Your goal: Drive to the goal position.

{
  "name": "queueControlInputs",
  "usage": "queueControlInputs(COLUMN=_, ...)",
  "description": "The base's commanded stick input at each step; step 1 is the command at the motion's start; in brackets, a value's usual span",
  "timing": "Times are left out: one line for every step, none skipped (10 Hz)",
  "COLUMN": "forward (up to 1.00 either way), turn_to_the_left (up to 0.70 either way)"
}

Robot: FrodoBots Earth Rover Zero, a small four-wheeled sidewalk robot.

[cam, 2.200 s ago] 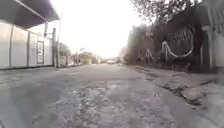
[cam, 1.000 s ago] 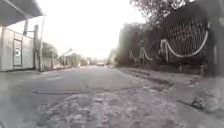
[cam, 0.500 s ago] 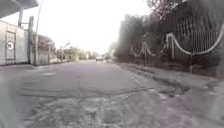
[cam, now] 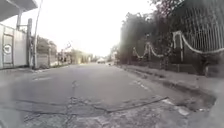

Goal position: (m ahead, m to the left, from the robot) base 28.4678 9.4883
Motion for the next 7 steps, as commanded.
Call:
queueControlInputs(forward=1.00, turn_to_the_left=0.04)
queueControlInputs(forward=1.00, turn_to_the_left=0.04)
queueControlInputs(forward=1.00, turn_to_the_left=0.04)
queueControlInputs(forward=1.00, turn_to_the_left=0.04)
queueControlInputs(forward=1.00, turn_to_the_left=0.04)
queueControlInputs(forward=1.00, turn_to_the_left=0.04)
queueControlInputs(forward=1.00, turn_to_the_left=0.04)
